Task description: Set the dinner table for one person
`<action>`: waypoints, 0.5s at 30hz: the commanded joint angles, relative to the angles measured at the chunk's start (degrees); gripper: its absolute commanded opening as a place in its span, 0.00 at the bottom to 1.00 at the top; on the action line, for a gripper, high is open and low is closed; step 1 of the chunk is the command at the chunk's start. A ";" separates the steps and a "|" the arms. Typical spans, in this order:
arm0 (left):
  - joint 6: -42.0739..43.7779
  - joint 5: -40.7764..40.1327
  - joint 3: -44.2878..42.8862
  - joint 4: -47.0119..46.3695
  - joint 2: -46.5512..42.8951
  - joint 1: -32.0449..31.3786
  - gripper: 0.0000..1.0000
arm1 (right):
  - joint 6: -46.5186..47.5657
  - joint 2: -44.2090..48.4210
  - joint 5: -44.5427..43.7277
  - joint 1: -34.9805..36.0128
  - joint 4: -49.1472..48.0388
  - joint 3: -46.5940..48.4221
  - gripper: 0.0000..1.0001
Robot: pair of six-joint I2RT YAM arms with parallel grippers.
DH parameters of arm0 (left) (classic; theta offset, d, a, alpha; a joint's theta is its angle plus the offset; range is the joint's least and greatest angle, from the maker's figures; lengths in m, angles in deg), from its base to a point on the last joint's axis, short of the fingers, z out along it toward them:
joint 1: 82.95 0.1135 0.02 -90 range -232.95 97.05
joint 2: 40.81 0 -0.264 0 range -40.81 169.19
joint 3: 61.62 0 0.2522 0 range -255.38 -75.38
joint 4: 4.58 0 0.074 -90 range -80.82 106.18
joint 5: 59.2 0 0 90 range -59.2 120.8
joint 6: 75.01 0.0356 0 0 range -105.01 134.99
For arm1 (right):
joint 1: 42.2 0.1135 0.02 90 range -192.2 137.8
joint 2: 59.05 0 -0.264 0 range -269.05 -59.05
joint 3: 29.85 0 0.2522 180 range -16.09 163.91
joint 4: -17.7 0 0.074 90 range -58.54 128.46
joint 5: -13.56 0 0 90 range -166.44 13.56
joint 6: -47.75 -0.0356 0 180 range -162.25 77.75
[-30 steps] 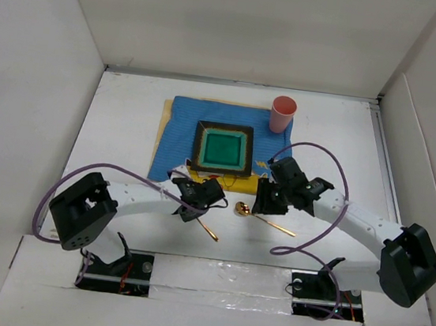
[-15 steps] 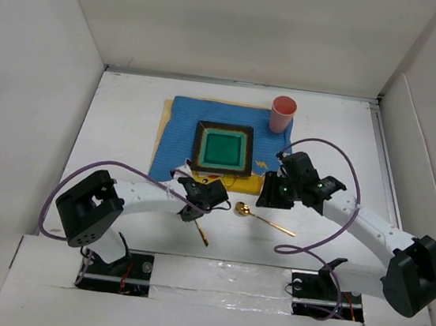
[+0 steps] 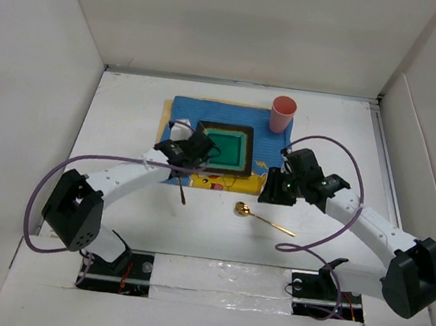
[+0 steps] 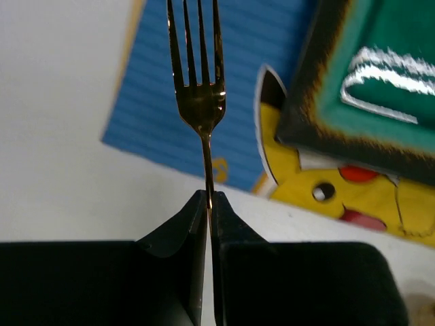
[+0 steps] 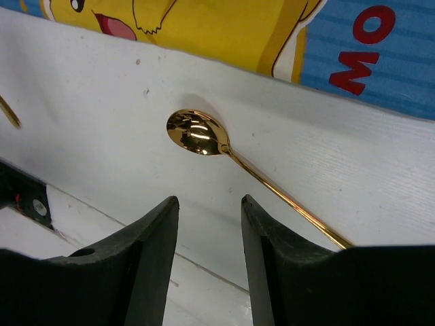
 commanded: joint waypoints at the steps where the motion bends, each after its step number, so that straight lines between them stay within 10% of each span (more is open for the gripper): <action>1: 25.65 3.46 -2.60 -11.46 -0.79 8.40 0.00 | 0.42 2.62 -0.79 -0.50 0.37 1.54 0.47; 15: 44.53 10.78 -15.70 -24.32 17.14 17.56 0.00 | -2.12 7.19 -3.17 -0.50 2.22 -1.89 0.47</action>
